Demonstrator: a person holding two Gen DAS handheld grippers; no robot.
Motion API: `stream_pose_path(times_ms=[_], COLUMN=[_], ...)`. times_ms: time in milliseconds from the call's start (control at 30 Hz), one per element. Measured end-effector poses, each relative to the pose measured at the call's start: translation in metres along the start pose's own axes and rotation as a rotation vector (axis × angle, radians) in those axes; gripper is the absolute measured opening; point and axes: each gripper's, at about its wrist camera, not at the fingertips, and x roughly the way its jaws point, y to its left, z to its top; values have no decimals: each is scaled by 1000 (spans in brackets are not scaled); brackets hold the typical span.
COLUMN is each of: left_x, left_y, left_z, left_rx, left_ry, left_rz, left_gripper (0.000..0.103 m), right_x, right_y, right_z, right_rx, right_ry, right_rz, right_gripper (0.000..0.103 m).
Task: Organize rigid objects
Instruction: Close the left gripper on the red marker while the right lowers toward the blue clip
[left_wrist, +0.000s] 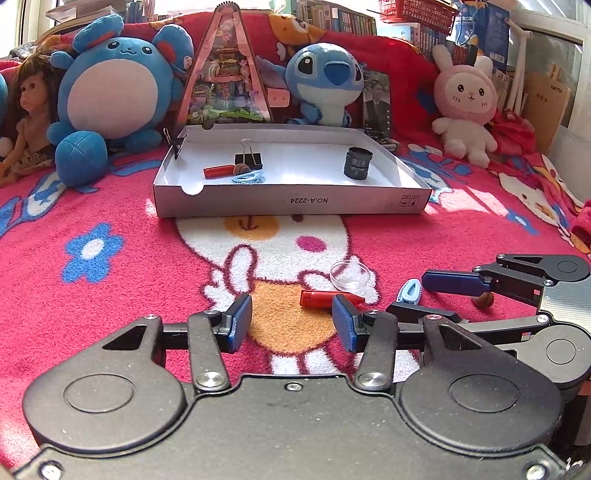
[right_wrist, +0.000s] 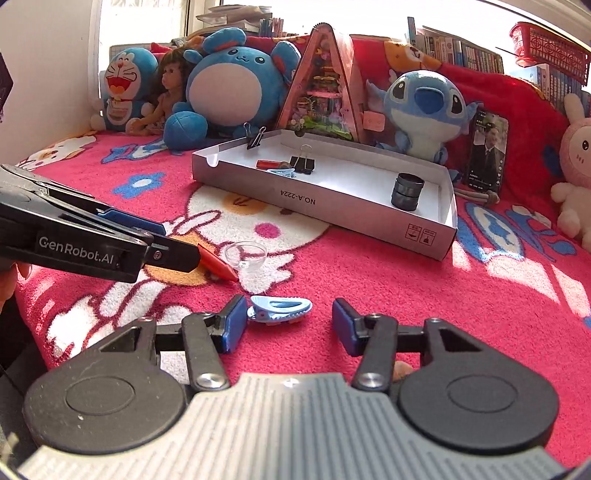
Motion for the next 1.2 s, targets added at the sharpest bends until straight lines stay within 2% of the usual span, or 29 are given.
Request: stream_pose_path(times_ms=[67, 233, 300, 433, 467, 500, 567, 700, 867, 1000, 1033, 1167, 1200], left_x=[0, 4, 8, 13, 13, 14, 18, 19, 17, 16, 15, 15, 16], left_y=[-3, -13, -18, -25, -27, -28, -30, -31, -28, -25, -24, -18, -17], left_z=[-1, -4, -5, -4, -4, -4, -4, -5, -5, -4, -4, -3, -2], left_rx=[5, 13, 14, 30, 37, 46, 64, 89, 91, 86, 87, 75, 70], left_ry=[-2, -7, -9, -20, -23, -24, -12, -11, -7, -5, -5, -7, -9], left_rz=[0, -5, 2, 3, 1, -2, -10, -10, -14, -13, -10, 9, 15], left_gripper=[50, 54, 54, 54, 52, 52, 45, 43, 42, 42, 42, 42, 42], right_x=[-1, -3, -4, -5, -5, -5, -2, 3, 11, 20, 21, 18, 18], right_y=[-3, -5, -4, -6, -7, -9, -14, -23, -25, -29, -30, -29, -28], right_z=[-1, -4, -5, -3, -2, -1, 2, 8, 18, 22, 22, 18, 17], right_rx=[12, 39, 33, 2, -7, -16, -40, -111, -215, -225, -225, -203, -193], right_ry=[0, -19, -26, -29, -26, -21, 1, 22, 39, 59, 62, 60, 57], right_rz=[2, -34, -53, -67, -66, -63, -43, 22, 58, 104, 115, 149, 145], right_gripper=[44, 34, 33, 41, 50, 51, 54, 66, 70, 70, 69, 45, 43])
